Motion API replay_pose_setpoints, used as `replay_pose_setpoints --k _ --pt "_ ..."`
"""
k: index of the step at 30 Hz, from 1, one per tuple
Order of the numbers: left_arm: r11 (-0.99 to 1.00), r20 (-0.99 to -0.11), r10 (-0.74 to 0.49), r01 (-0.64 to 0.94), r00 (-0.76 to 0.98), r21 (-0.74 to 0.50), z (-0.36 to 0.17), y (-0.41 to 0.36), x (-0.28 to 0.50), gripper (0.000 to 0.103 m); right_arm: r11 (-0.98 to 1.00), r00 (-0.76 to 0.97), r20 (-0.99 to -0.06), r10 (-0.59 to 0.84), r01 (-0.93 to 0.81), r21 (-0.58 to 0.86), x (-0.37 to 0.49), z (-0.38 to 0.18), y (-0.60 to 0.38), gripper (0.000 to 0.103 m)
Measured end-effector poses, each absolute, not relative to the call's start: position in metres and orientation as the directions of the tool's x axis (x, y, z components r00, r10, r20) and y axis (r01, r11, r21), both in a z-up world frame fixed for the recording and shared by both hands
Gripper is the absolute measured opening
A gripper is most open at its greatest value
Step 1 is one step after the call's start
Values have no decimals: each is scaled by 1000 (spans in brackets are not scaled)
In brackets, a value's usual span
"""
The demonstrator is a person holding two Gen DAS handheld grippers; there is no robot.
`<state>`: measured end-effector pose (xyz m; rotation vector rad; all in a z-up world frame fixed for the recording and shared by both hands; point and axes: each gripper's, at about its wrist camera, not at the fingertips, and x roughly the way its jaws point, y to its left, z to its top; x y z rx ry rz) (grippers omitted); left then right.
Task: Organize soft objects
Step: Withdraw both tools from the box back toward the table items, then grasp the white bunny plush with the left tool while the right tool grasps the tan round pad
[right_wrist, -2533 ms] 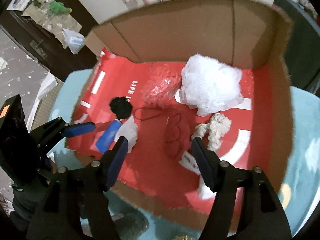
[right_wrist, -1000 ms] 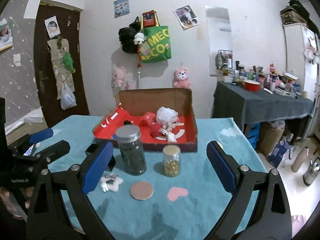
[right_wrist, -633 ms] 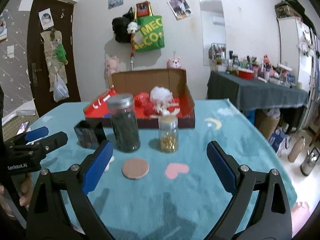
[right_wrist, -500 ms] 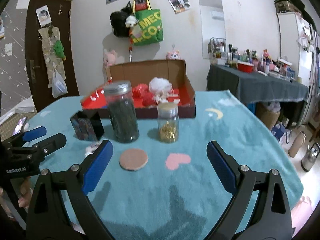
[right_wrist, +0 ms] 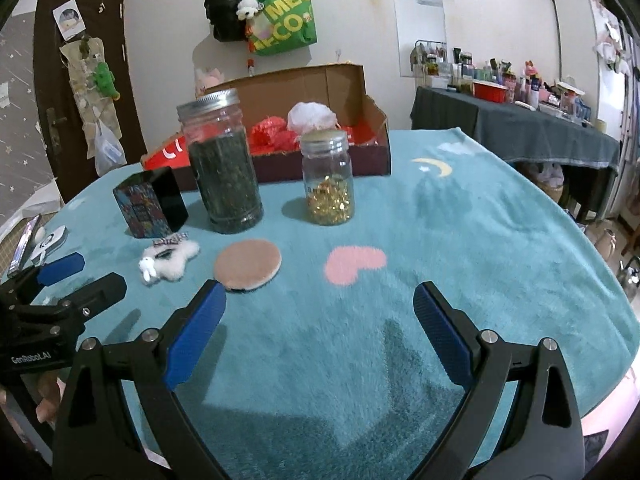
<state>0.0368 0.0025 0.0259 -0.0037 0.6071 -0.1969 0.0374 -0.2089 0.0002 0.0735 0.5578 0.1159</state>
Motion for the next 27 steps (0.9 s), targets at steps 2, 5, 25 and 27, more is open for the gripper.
replay_pose_setpoints --k 2,5,25,27 --pt "982 -571 -182 181 801 -60 26 3 39 103 990 838 -530 133 -90 105 39 -1 -209 96" --pt "982 -577 -182 177 796 -66 26 4 43 103 990 832 -537 136 -92 109 42 -3 -209 96" --pt "942 -726 -274 328 631 -70 29 -4 99 93 952 676 -679 286 -281 122 109 6 -190 96" --pt "936 -747 -269 349 609 -52 26 -9 104 88 935 633 -703 324 -325 139 117 4 -187 96"
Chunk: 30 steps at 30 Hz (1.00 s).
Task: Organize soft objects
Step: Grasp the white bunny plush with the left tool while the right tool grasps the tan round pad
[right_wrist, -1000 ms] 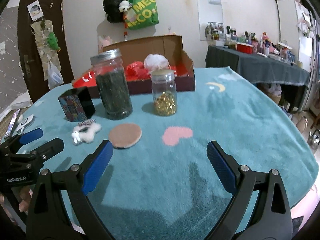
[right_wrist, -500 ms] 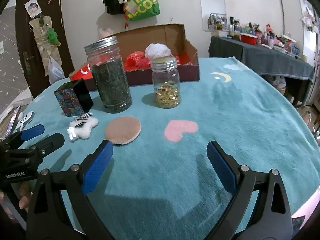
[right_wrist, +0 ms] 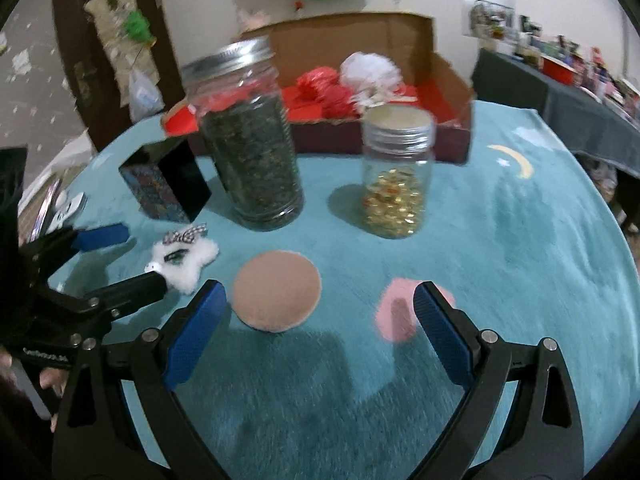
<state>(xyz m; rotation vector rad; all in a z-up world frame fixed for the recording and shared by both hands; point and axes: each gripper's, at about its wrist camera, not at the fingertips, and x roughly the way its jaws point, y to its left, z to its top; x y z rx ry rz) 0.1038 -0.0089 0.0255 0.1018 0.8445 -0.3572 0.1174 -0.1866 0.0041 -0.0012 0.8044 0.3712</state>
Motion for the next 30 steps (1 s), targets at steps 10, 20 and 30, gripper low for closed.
replay_pose_setpoints --k 10,20,30 --pt "903 -751 -313 428 581 -44 20 -20 111 54 898 556 -747 366 -423 125 131 0 -172 55" --pt "899 -726 -367 423 582 -115 33 -9 105 32 851 553 -682 479 -484 205 114 8 -166 16" --pt "898 -736 -372 421 566 -129 30 -3 107 29 869 587 -668 457 -455 195 114 18 -177 16"
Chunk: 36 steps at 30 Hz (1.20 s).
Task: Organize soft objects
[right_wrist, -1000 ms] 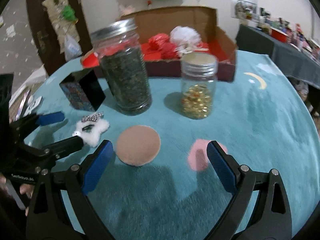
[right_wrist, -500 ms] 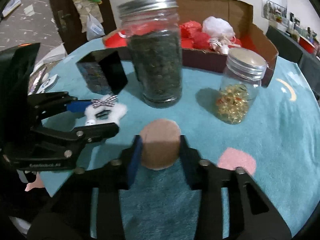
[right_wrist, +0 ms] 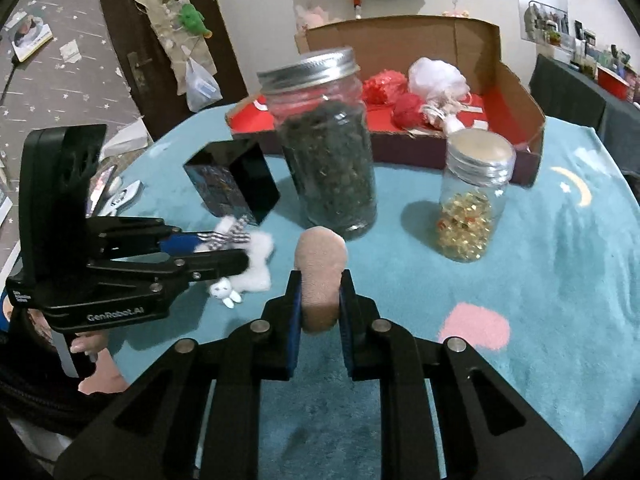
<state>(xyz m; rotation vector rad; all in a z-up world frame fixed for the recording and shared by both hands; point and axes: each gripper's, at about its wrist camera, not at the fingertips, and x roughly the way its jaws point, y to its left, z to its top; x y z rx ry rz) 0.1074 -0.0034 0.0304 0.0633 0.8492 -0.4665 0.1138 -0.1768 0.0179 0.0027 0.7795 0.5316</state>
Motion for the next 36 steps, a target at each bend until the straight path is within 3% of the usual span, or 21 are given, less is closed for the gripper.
replay_pose_setpoints --k 4,13,36 --pt "893 -734 -389 423 557 -152 28 2 108 29 881 586 -681 439 -430 198 114 11 -185 16" --pt "865 -709 -468 438 527 -245 35 9 109 11 888 596 -677 432 -414 202 114 13 -190 16" --pt "857 -682 -500 416 534 -303 44 21 111 9 887 596 -672 440 -407 220 115 17 -192 16"
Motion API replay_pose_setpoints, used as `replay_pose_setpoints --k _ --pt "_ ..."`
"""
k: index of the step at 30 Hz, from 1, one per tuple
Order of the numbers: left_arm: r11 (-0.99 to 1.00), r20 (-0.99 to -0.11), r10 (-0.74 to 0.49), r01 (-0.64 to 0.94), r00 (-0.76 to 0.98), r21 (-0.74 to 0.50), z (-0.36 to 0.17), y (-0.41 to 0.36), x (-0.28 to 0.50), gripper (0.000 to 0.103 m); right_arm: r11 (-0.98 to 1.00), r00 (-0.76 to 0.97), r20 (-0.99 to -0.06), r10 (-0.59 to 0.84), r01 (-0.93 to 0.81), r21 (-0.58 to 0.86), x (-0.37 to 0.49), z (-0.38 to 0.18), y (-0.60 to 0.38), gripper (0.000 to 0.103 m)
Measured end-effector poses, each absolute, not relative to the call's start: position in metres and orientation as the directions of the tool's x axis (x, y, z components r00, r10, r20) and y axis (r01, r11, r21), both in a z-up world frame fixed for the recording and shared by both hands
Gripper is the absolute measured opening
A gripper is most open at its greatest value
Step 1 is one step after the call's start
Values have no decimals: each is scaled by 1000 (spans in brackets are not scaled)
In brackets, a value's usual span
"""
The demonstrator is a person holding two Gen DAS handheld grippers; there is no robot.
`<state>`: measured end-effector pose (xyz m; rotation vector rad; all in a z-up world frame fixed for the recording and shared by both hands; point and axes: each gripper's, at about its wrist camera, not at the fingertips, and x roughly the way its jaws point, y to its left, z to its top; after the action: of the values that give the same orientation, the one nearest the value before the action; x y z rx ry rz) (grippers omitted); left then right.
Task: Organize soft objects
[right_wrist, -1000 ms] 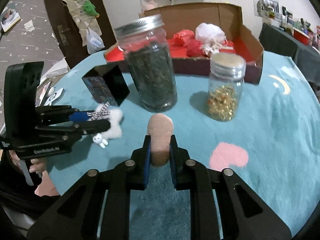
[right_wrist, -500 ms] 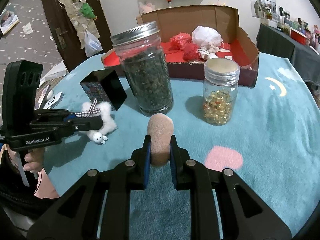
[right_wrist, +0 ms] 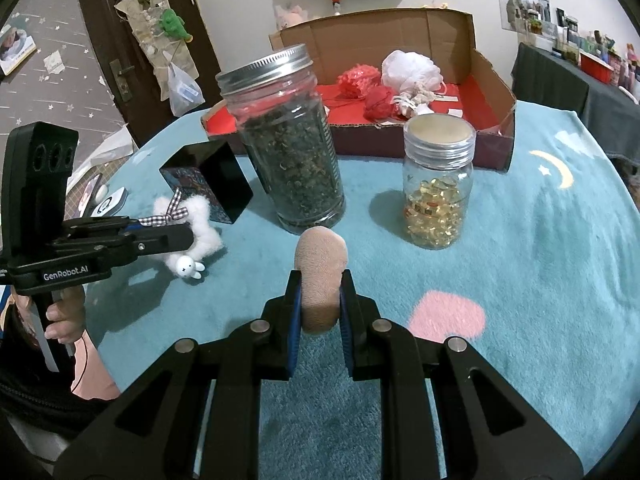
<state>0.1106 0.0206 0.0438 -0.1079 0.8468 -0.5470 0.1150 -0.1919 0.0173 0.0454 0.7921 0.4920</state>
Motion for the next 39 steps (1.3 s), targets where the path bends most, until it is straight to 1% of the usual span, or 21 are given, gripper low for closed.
replay_pose_setpoints --k 11,16,18,21,23,25,26,27,29,30,34,39 --pt "855 -678 -506 410 533 -317 43 25 112 9 889 592 -676 439 -396 231 118 15 -196 17" --pt "876 -701 -469 386 538 -290 35 28 113 11 896 579 -696 425 -380 231 121 8 -196 18" --pt "901 -714 -414 365 564 -233 31 30 111 17 910 580 -716 388 -362 200 122 3 -194 19" --pt "926 -717 -342 347 607 -149 28 31 105 34 930 613 -721 323 -348 121 119 2 -189 24" --pt "940 -710 -295 328 640 -95 28 32 102 54 942 640 -722 262 -331 48 116 2 -183 33" --pt "943 -703 -276 326 655 -67 28 34 101 60 946 660 -718 219 -324 -10 113 1 -178 75" --pt "942 -702 -274 329 658 -60 28 34 101 65 941 670 -707 228 -338 -17 109 2 -176 78" --pt "942 -699 -269 332 662 -48 28 34 100 68 939 677 -699 231 -343 -22 107 3 -176 78" --pt "940 -692 -264 339 672 -29 30 33 98 80 940 688 -696 208 -337 -52 106 4 -174 78" --pt "938 -689 -264 347 675 -20 31 32 98 82 941 689 -697 200 -333 -59 106 4 -173 78" --pt "934 -680 -244 357 691 28 33 30 94 84 944 680 -705 201 -327 -45 108 2 -176 78" --pt "938 -682 -241 345 691 18 36 34 97 85 946 663 -716 219 -325 -12 113 0 -180 78"
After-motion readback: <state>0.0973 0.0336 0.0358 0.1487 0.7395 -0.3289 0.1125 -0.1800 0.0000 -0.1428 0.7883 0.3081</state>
